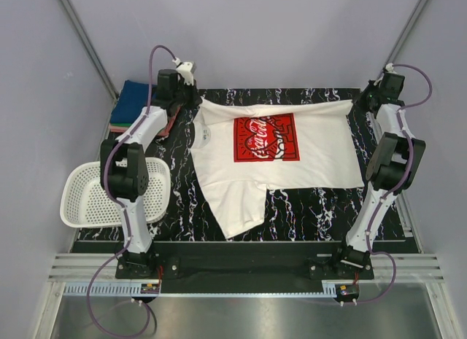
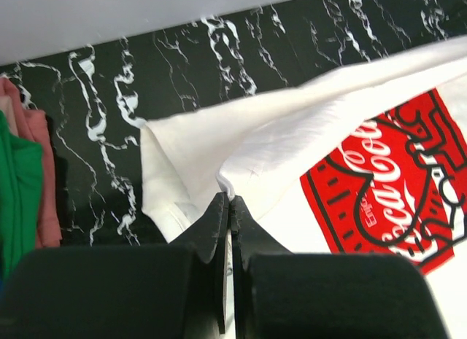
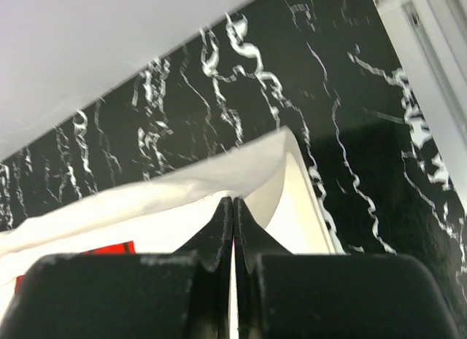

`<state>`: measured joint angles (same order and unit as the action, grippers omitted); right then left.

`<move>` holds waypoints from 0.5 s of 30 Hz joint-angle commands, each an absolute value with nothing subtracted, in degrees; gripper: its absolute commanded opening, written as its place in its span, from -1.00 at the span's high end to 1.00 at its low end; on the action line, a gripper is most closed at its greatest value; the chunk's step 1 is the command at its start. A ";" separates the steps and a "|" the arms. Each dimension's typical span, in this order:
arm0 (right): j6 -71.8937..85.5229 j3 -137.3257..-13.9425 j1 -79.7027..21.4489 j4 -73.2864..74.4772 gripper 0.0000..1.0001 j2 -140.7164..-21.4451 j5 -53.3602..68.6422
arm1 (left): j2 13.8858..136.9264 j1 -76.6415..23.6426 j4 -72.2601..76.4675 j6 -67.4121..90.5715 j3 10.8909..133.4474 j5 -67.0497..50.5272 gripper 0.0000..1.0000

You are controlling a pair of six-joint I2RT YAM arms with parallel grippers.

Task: Fold and stack the t-shirts
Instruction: Fold the tshirt

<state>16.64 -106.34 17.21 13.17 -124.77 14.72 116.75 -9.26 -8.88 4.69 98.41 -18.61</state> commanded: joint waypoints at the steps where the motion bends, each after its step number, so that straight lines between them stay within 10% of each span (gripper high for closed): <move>1: 17.93 -104.42 18.46 12.57 1.00 -123.05 16.26 | 109.34 -10.37 -7.39 1.93 95.37 -18.19 1.00; 15: 16.00 -101.96 18.72 12.13 1.00 -125.78 16.53 | 103.28 -11.78 -11.51 0.53 85.00 -19.70 1.00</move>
<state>17.61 -102.19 18.55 13.58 -126.19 17.19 108.33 -11.33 -11.99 1.87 86.67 -19.57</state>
